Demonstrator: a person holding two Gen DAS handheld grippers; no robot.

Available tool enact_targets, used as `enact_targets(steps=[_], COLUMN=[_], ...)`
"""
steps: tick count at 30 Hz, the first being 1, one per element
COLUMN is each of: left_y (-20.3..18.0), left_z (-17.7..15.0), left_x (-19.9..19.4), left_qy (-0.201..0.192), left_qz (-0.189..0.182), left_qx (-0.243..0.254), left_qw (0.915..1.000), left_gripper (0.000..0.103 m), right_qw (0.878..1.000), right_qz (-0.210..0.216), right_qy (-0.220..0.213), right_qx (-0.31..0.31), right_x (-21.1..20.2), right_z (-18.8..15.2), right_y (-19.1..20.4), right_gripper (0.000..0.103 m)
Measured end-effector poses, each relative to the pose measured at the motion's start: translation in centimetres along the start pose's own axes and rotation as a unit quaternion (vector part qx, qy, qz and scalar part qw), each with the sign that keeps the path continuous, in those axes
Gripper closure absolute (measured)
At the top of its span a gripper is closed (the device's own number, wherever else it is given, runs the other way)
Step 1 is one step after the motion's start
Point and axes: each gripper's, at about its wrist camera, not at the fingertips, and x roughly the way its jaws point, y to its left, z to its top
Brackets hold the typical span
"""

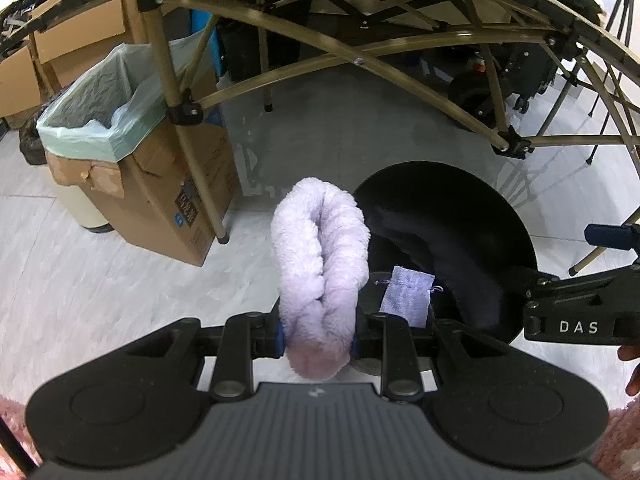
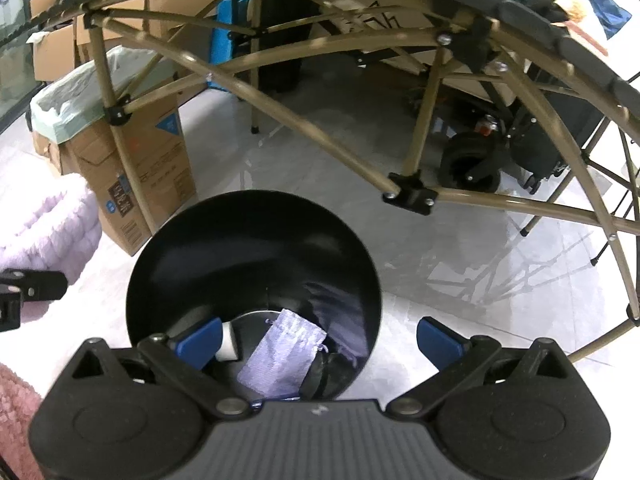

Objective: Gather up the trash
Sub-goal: 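Lower the slipper into the bin and open the left tool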

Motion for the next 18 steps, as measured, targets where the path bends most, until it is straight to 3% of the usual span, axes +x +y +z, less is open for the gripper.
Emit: enact_targets(steps=[18], left_y=[-5.1], left_z=[0.3], left_x=[0.7], left_qy=[0.003], left_qz=[-0.01], left_qx=[0.058], left_qw=[0.9983], left_gripper=[0.076], right_qw=[0.998], right_qz=[-0.019], right_qy=[-0.033], right_qx=[0.047], right_x=[-2.9], right_z=[-0.5], right_y=[-4.4], right_gripper=[0.0])
